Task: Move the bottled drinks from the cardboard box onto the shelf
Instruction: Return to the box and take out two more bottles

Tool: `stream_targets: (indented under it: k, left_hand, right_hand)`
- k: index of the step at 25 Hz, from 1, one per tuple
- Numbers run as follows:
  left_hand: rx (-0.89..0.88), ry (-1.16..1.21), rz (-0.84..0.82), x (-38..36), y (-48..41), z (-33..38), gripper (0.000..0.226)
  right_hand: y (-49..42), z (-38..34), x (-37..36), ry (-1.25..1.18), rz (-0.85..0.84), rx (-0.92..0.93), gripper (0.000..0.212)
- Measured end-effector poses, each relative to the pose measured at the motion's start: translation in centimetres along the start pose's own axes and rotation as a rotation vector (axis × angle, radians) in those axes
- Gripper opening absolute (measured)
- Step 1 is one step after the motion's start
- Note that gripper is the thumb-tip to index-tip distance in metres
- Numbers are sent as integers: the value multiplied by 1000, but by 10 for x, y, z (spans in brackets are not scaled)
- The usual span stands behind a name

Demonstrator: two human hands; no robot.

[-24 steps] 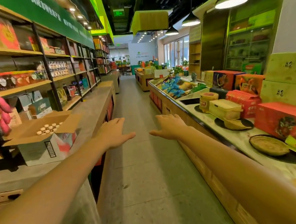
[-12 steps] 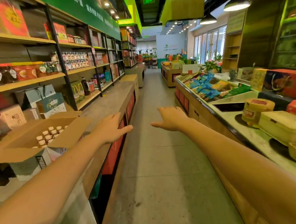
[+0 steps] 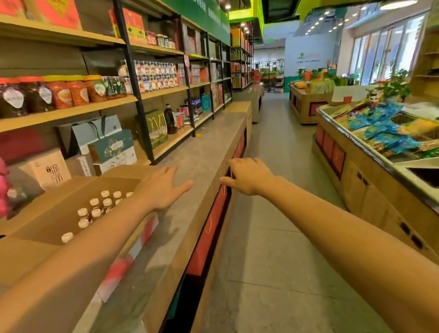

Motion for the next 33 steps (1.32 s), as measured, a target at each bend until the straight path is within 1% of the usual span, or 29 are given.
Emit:
stream_targets:
  k: [3, 5, 9, 13, 17, 20, 25, 27, 29, 31, 33]
  left_hand:
    - [22, -31, 11, 8, -63, -52, 74]
    - [57, -43, 39, 19, -102, -93, 74]
    - [177, -99, 63, 37, -149, -180, 75]
    - [318, -93, 60, 43, -160, -263, 75]
    - [509, -117, 80, 48, -173, -357, 77]
    - [627, -113, 149, 51, -183, -408, 77]
    - [927, -108, 175, 32, -172, -471, 75]
    - [1032, -60, 174, 12, -163, -481, 71]
    - [1115, 23, 147, -16, -150, -492, 70]
    - [1159, 67, 118, -42, -135, -506, 73]
    - [1172, 105, 103, -61, -125, -514, 74]
  right_hand:
    - [-92, -18, -7, 11, -6, 36, 65]
    - [-153, -40, -5, -32, 10, 67, 66]
    - [-248, -112, -12, -78, 9, 199, 65]
    - [-323, -177, -32, -141, -23, 287, 67]
    - [-402, -255, -51, -89, -59, 450, 59]
    - [-449, -310, -62, -153, -29, 631, 54]
    - [-480, -399, -95, -191, 7, 1006, 52]
    - [-479, -423, -117, -215, -44, 1080, 51]
    - [-473, -443, -147, -233, -142, 1142, 52]
    - [-466, -459, -176, -229, -211, 1195, 54]
    - [-465, -468, -195, -248, -262, 1205, 54]
Point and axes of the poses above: each hand's wrist, its own y-axis away from the middle knuckle, its own x-axis out of the back of the hand, z = x × y, the point moved 10 cm from there along -y, towards the middle knuckle, and after that the axes turned 12 degrees about y, right-handed, at the moved point
